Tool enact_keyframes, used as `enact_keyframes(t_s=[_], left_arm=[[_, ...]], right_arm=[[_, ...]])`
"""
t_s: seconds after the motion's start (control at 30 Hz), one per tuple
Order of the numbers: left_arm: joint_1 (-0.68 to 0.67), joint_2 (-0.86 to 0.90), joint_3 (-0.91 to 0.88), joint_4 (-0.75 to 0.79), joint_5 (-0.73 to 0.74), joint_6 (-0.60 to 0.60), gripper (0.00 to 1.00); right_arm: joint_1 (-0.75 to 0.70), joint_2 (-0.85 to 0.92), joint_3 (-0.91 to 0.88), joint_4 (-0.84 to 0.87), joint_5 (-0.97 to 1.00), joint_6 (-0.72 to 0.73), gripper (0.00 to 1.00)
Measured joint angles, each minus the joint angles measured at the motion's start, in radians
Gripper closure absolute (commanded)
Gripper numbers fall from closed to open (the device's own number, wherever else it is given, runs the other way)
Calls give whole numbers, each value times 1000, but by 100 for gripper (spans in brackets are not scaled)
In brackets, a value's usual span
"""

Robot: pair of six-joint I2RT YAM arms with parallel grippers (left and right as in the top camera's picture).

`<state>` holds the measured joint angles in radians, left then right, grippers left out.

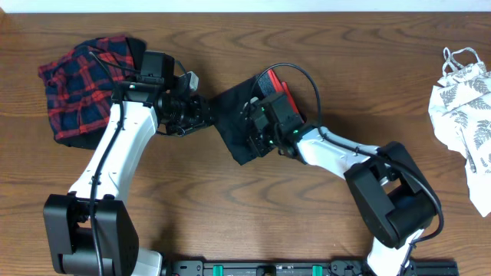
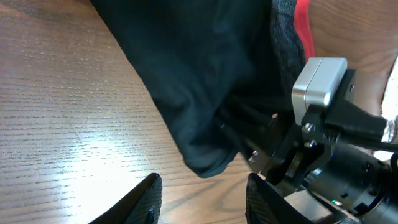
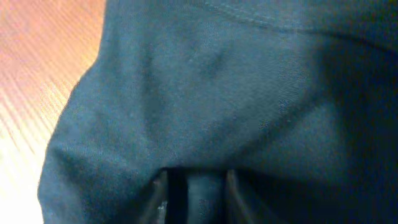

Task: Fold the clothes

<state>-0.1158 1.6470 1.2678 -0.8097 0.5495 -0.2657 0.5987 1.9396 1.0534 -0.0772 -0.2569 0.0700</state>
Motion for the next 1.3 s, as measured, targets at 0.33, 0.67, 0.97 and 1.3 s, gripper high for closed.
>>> enact_keyframes(t_s=[0.33, 0.67, 0.97, 1.3], left_arm=[[0, 0, 0, -27, 0, -13, 47], [-2, 1, -5, 40, 14, -300, 26], [-4, 106, -97, 97, 7, -385, 24], [-23, 199, -127, 246, 23, -391, 23]], right_arm=[[-68, -178, 0, -38, 30, 84, 48], [-215, -352, 26, -197, 47, 39, 43], [-203, -320, 24, -225, 46, -77, 43], [-199, -123, 24, -152, 43, -98, 43]])
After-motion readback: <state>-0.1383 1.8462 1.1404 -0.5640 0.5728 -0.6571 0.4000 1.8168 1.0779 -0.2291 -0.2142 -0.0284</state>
